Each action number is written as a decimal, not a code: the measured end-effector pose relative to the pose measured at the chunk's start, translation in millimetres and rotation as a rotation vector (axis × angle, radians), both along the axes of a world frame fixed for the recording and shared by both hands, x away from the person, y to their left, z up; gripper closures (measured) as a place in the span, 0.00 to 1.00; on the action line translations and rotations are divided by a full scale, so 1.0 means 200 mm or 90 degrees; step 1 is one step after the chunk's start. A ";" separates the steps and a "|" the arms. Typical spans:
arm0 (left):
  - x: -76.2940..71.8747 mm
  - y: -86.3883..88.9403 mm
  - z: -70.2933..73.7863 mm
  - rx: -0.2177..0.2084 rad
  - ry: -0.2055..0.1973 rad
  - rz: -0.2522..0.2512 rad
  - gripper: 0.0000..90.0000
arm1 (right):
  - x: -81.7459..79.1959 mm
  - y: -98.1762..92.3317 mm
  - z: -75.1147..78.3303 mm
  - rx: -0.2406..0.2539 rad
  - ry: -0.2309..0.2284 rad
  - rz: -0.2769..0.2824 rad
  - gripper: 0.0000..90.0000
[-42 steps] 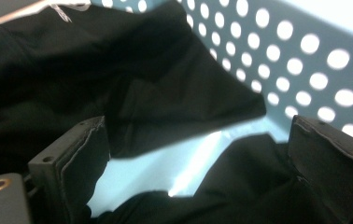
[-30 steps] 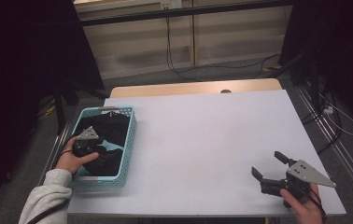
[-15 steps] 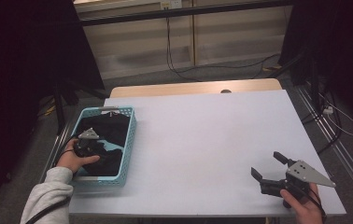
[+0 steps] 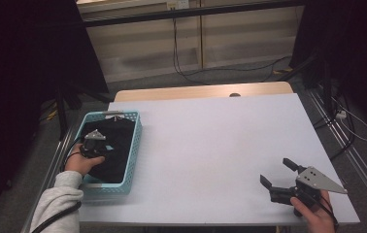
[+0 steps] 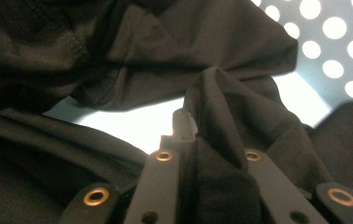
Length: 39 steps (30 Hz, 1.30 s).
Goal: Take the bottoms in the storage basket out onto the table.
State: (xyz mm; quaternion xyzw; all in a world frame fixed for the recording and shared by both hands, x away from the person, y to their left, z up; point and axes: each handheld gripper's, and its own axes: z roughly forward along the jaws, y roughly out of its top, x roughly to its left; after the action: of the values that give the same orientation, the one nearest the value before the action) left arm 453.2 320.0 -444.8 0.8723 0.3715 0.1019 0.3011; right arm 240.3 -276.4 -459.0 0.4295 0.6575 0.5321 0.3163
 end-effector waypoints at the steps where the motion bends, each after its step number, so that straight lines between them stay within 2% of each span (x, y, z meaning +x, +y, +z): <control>1: 0.00 0.00 0.00 -0.005 -0.001 0.003 0.95 | 0.00 0.00 0.00 0.001 0.001 0.000 0.03; 2: 0.01 -0.01 0.00 -0.004 -0.001 0.010 0.95 | 0.00 0.00 0.00 0.000 0.001 0.000 0.03; 4: 0.03 0.00 0.02 -0.003 -0.018 0.034 0.96 | 0.00 0.00 0.00 0.001 0.001 -0.001 0.03; 5: 0.03 0.00 0.02 -0.003 -0.018 0.034 0.96 | 0.00 0.00 0.00 0.001 0.001 -0.001 0.03; 8: 0.06 0.01 0.06 -0.036 -0.046 0.064 0.96 | 0.00 0.00 0.00 0.002 0.004 -0.002 0.03; 9: 0.08 0.01 0.10 -0.048 -0.059 0.071 0.96 | 0.00 -0.01 0.00 0.000 0.004 -0.001 0.03; 10: 0.08 0.01 0.10 -0.048 -0.059 0.071 0.96 | 0.00 -0.01 0.00 0.000 0.004 -0.001 0.03; 12: 0.12 -0.01 0.16 -0.055 -0.083 0.072 0.96 | 0.01 -0.01 -0.01 0.002 0.006 0.000 0.03; 15: 0.15 -0.03 0.18 -0.052 -0.097 0.068 0.96 | 0.01 -0.01 -0.01 0.002 0.009 0.000 0.03; 17: 0.17 -0.06 0.18 -0.057 -0.103 0.065 0.96 | 0.01 -0.01 -0.02 0.002 0.012 0.000 0.03; 18: 0.19 -0.08 0.15 -0.045 -0.106 0.063 0.95 | 0.01 -0.02 -0.02 0.001 0.012 0.000 0.03; 21: 0.20 -0.08 0.11 -0.045 -0.107 0.074 0.92 | 0.01 -0.01 -0.02 0.001 0.015 0.001 0.03; 22: 0.21 -0.08 0.10 -0.044 -0.107 0.068 0.90 | 0.01 -0.01 -0.02 0.001 0.016 0.001 0.03; 23: 0.21 -0.09 0.08 -0.042 -0.102 0.059 0.84 | 0.01 -0.01 -0.02 0.001 0.016 0.001 0.03; 24: 0.22 -0.09 0.07 -0.025 -0.101 0.061 0.73 | 0.01 -0.01 -0.03 -0.001 0.016 0.003 0.03; 25: 0.22 -0.09 0.06 -0.017 -0.097 0.066 0.67 | 0.01 -0.01 -0.03 -0.002 0.016 0.004 0.03; 26: 0.22 -0.09 0.05 -0.016 -0.103 0.068 0.67 | 0.01 -0.01 -0.03 -0.002 0.016 0.004 0.03; 27: 0.22 -0.09 0.05 -0.014 -0.109 0.079 0.54 | 0.01 -0.01 -0.02 0.000 0.015 0.003 0.03; 29: 0.22 -0.08 0.04 -0.011 -0.104 0.084 0.50 | 0.01 -0.01 -0.02 0.000 0.016 0.003 0.03; 31: 0.23 -0.08 0.03 0.006 -0.109 0.089 0.29 | 0.00 -0.01 -0.02 0.002 0.016 0.003 0.03; 32: 0.24 -0.08 0.02 0.001 -0.111 0.112 0.21 | 0.00 -0.01 -0.02 0.002 0.016 0.004 0.03; 33: 0.25 -0.08 0.01 0.012 -0.096 0.118 0.21 | 0.00 -0.01 -0.02 0.002 0.016 0.004 0.03; 35: 0.26 -0.09 -0.01 0.018 -0.095 0.121 0.16 | 0.01 -0.01 -0.03 -0.003 0.016 0.008 0.03; 37: 0.27 -0.10 -0.04 0.032 -0.078 0.126 0.08 | 0.01 0.00 -0.03 -0.005 0.017 0.012 0.03; 39: 0.28 -0.12 -0.06 0.017 -0.065 0.136 0.07 | 0.01 0.00 -0.03 -0.003 0.020 0.011 0.03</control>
State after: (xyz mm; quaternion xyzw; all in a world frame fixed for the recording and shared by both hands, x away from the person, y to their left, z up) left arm 509.4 296.2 -456.1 0.8254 0.4449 0.1828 0.2957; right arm 241.9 -277.3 -464.5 0.4313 0.6672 0.5265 0.3026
